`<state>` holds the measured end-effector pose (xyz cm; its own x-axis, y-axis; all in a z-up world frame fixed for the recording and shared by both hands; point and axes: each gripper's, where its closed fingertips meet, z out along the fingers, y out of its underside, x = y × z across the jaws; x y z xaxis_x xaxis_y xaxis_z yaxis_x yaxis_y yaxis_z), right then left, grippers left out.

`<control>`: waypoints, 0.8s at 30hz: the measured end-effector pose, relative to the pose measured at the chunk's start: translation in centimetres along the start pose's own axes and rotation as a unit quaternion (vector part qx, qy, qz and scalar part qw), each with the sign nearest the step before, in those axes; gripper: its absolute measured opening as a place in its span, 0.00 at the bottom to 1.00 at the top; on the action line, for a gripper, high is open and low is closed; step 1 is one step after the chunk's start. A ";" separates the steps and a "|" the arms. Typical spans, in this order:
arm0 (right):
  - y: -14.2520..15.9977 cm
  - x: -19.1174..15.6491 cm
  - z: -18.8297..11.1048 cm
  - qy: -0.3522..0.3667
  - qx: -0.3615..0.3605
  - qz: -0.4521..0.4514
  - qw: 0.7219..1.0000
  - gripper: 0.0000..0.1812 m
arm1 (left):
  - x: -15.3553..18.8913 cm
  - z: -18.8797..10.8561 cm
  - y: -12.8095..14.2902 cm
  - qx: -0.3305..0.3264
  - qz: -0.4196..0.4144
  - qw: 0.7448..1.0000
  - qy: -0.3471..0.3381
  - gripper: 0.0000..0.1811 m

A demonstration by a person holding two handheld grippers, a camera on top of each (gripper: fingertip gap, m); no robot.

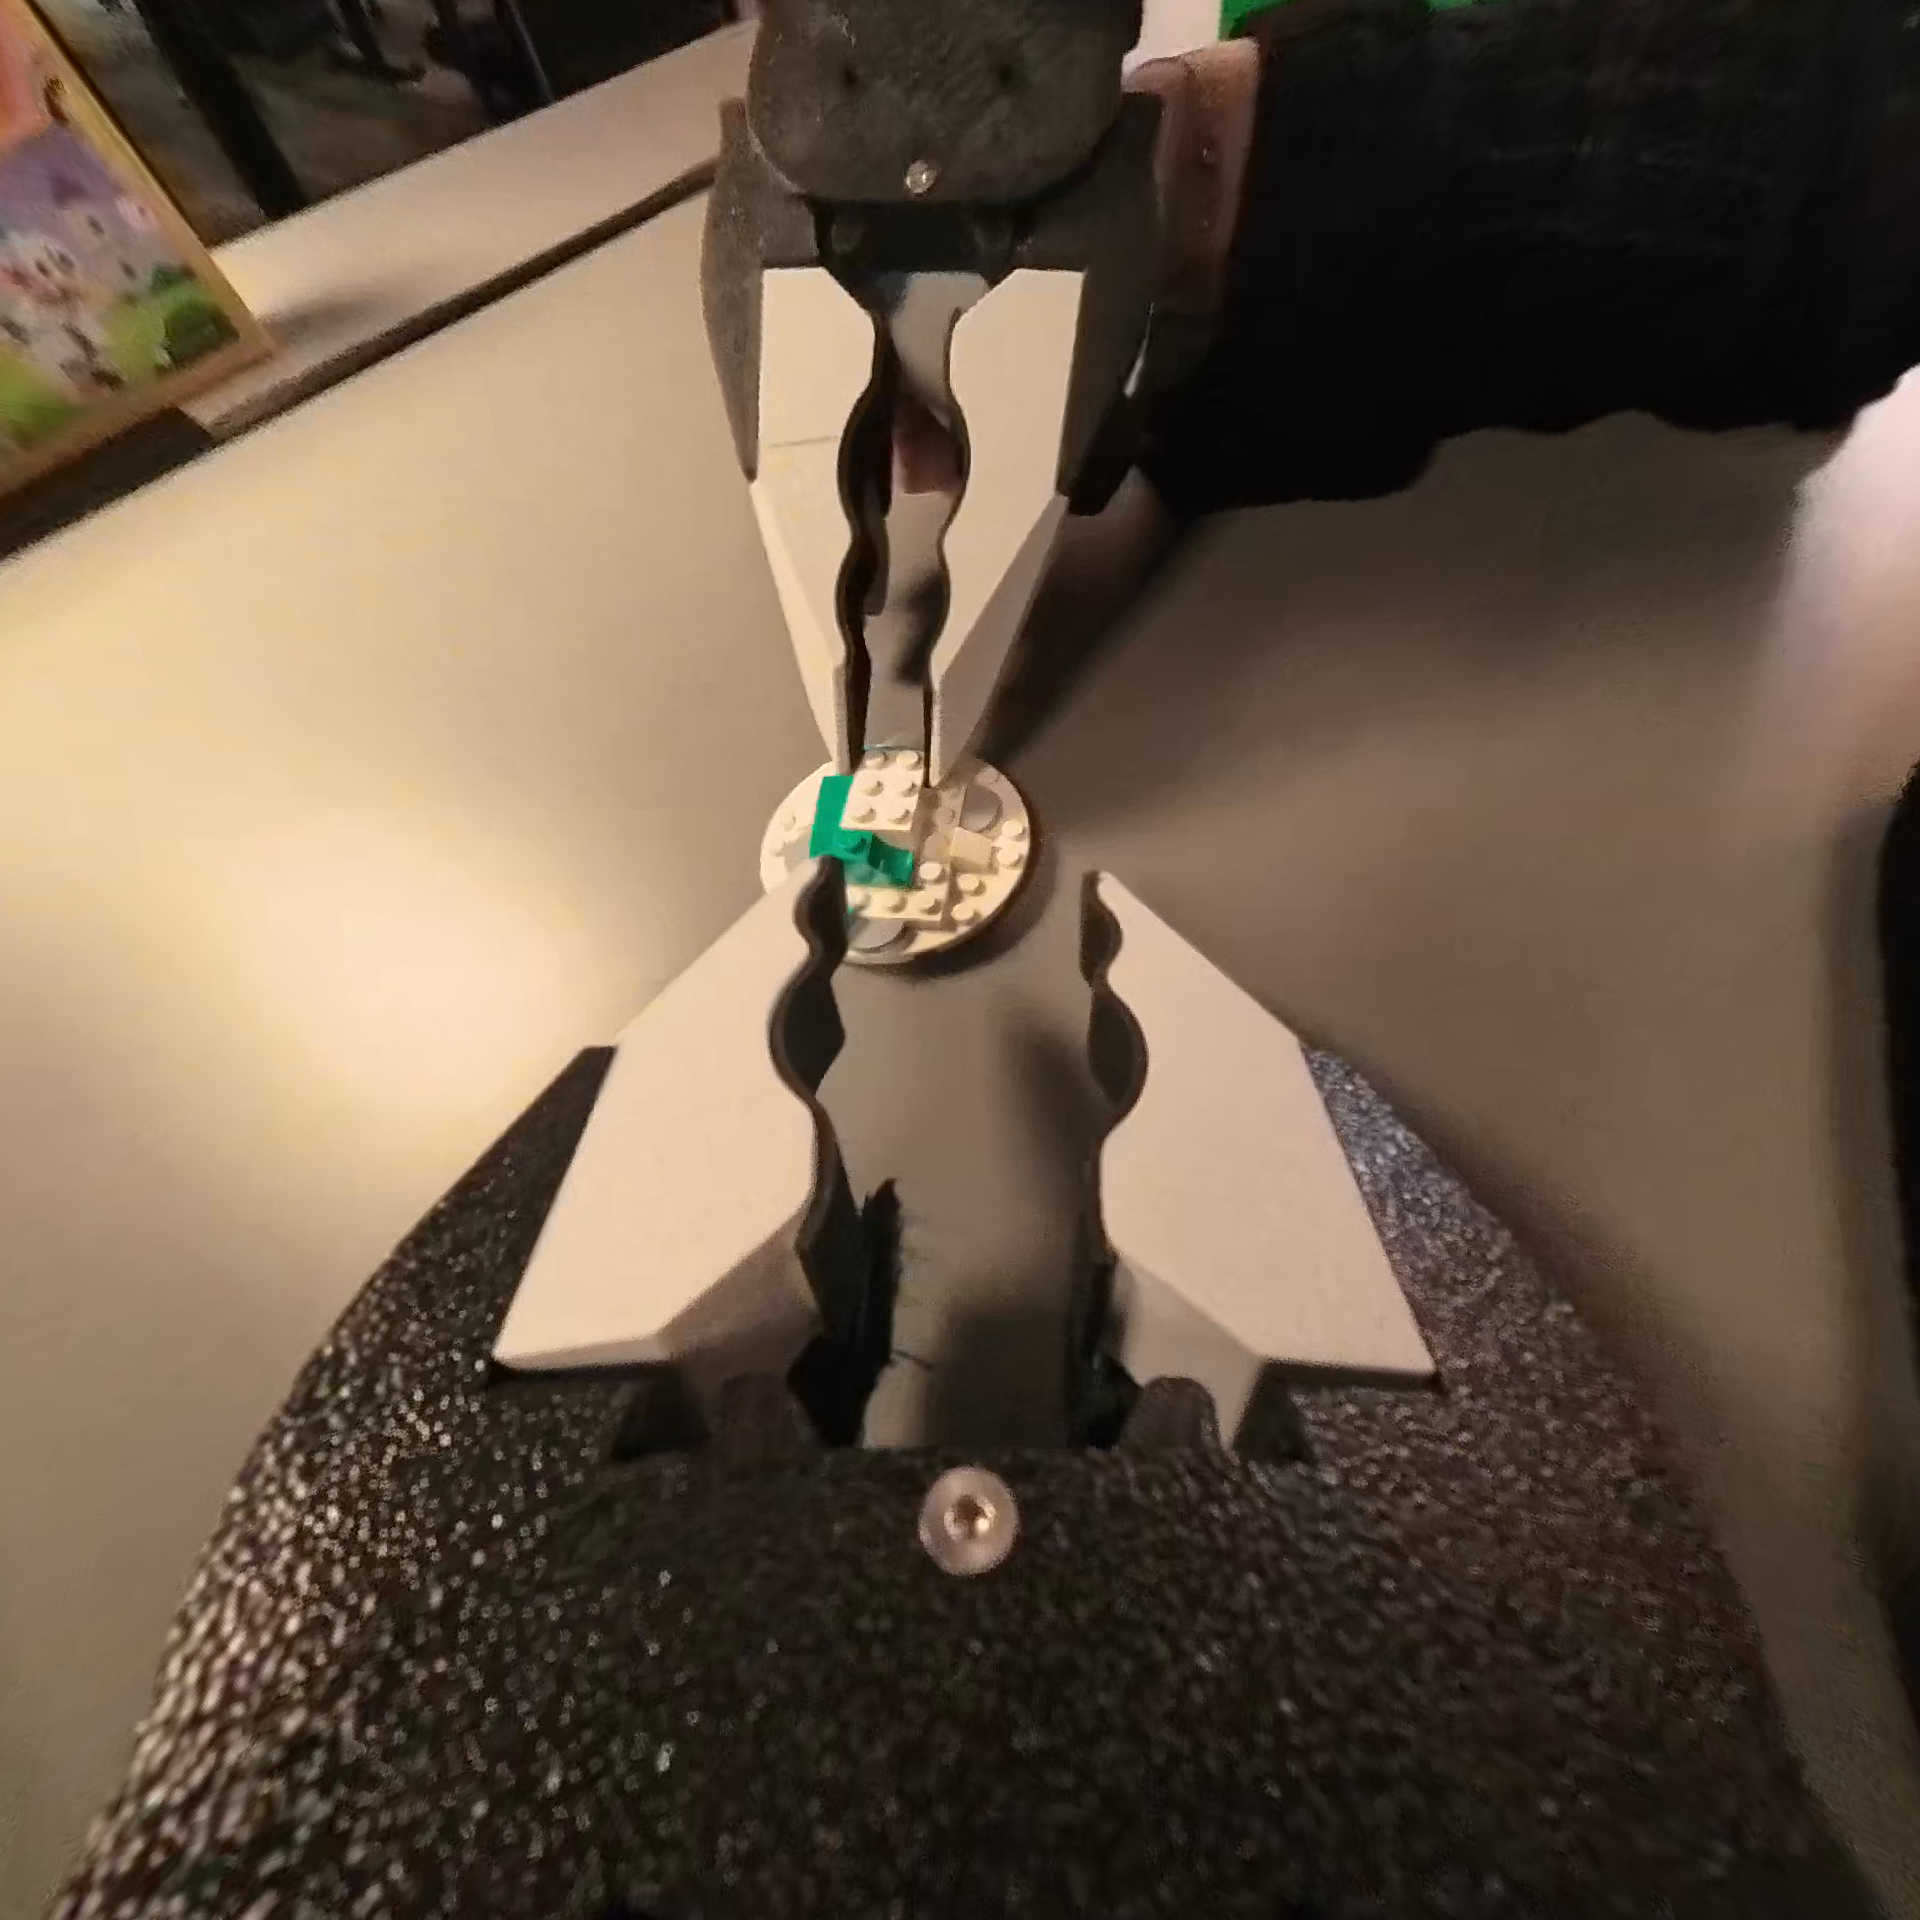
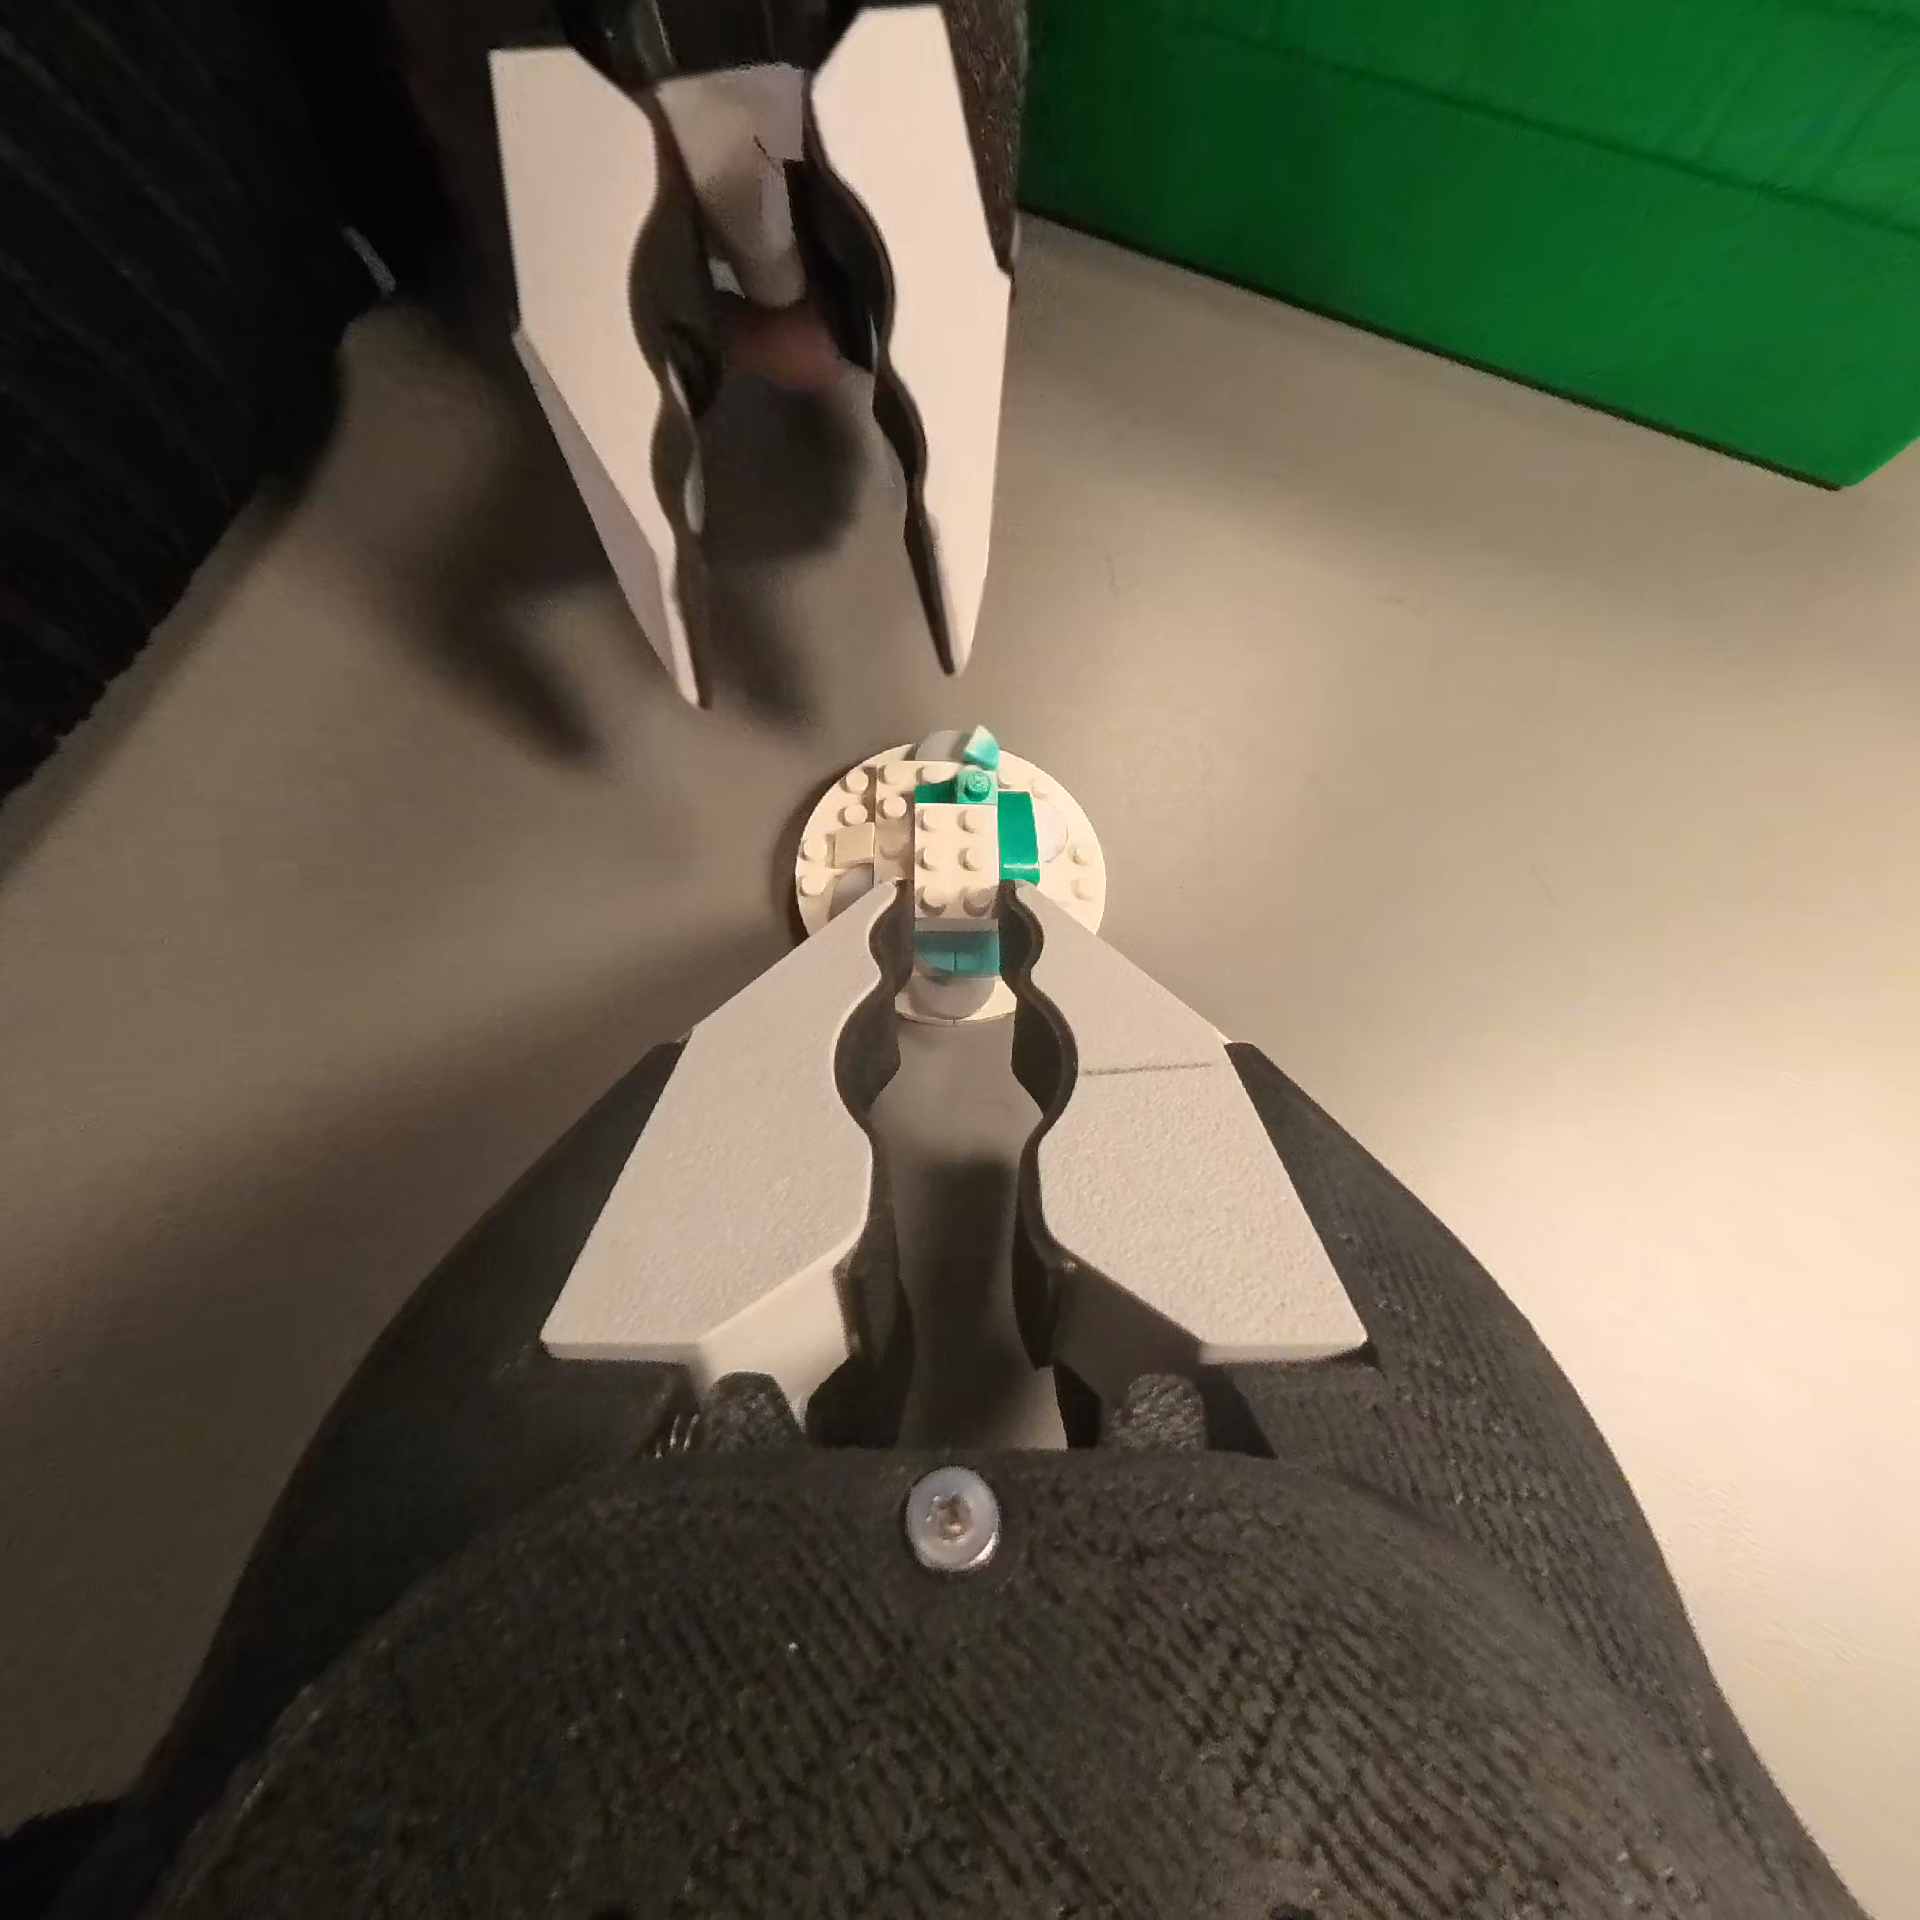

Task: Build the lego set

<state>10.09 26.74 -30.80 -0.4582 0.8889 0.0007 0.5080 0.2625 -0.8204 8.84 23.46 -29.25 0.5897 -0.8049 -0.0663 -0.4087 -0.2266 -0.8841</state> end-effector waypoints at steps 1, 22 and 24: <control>0.0 0.0 0.0 0.001 0.000 -0.001 1.000 0.08 | -0.2 -0.1 0.1 -0.002 0.017 1.000 -0.010 0.24; -1.2 0.7 -0.5 0.025 0.012 0.003 1.000 0.08 | -2.6 0.1 1.2 -0.085 0.291 0.942 -0.146 0.28; -1.4 0.7 -0.7 0.027 0.018 0.006 0.999 0.08 | -3.2 0.2 1.2 -0.097 0.313 0.929 -0.170 0.25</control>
<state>9.50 27.28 -29.27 -0.4116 0.9111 0.0201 0.4862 0.2381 -0.8408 6.64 25.87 -30.25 0.3662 -0.6003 -0.7110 -0.8445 0.1064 -0.5248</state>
